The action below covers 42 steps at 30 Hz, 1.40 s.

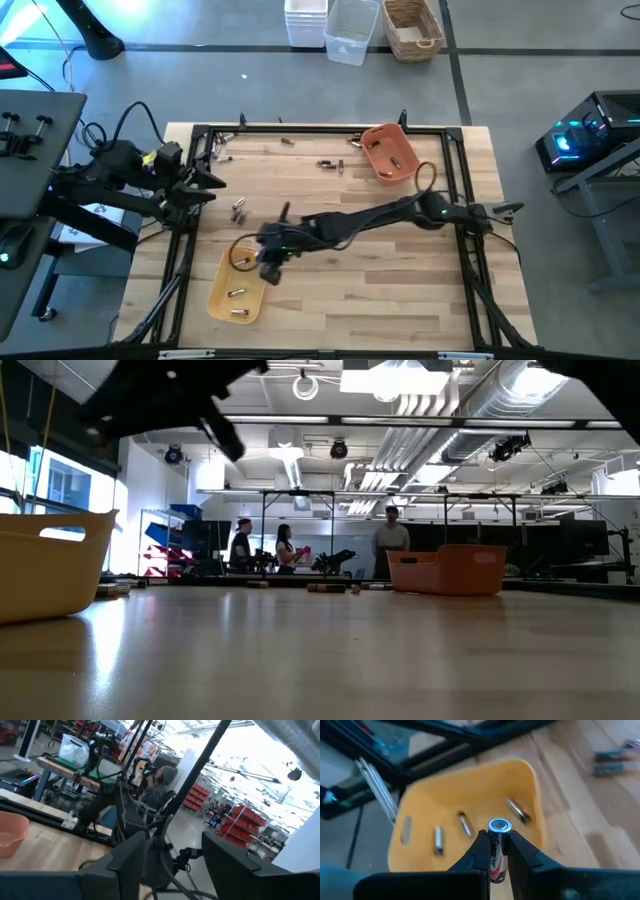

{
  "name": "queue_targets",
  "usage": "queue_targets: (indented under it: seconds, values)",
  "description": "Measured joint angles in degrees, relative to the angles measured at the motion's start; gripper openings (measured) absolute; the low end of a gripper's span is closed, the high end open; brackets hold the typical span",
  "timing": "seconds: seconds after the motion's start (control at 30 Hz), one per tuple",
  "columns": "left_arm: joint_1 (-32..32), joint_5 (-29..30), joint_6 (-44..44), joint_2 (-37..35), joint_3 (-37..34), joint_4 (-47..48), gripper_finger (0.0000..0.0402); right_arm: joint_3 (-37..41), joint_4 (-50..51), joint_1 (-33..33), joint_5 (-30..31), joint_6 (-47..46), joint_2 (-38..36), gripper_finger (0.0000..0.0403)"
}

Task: Sort batteries
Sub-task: Put the silver battery into the yellow bin

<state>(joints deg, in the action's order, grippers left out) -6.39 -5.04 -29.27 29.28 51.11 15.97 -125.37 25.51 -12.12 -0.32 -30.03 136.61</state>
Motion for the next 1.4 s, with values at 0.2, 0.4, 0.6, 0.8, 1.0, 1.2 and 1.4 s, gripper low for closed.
queue_targets:
  seconds: [0.2, 0.4, 0.6, 0.8, 1.0, 1.2, 1.4]
  values:
    - [0.0, 0.0, 1.04, 0.03, 0.0, 0.07, 0.0188, -7.51, -6.75, 0.17, -4.34, -3.61, 8.59, 0.0017]
    - [0.0, 0.02, 1.27, 0.07, 0.0, 0.68, 0.0188, -4.22, -7.72, 0.87, -4.65, -9.56, 8.69, 0.0116]
    - [0.0, 0.68, 1.87, 0.07, 0.0, 0.76, 0.0188, -7.47, -5.49, 1.25, -6.38, -3.02, 8.49, 0.0214]
    - [0.0, 0.75, 3.02, 0.07, 0.0, 1.84, 0.0188, -7.25, 8.48, 3.26, -2.68, 3.15, 1.87, 0.0223]
    - [-0.02, 2.65, 4.48, 1.28, -0.02, 4.26, 0.0188, -7.05, 31.27, 5.25, 9.91, 11.05, -6.69, 0.0218]
    - [-0.01, 3.43, 6.03, 5.98, -0.02, 4.69, 0.0188, 2.85, 39.53, 10.16, 13.21, 12.4, -14.09, 0.0218]
    - [0.01, 4.88, 6.57, 12.15, -0.02, 6.49, 0.0188, 29.77, 23.32, 16.77, 8.11, 12.22, -26.83, 0.0218]
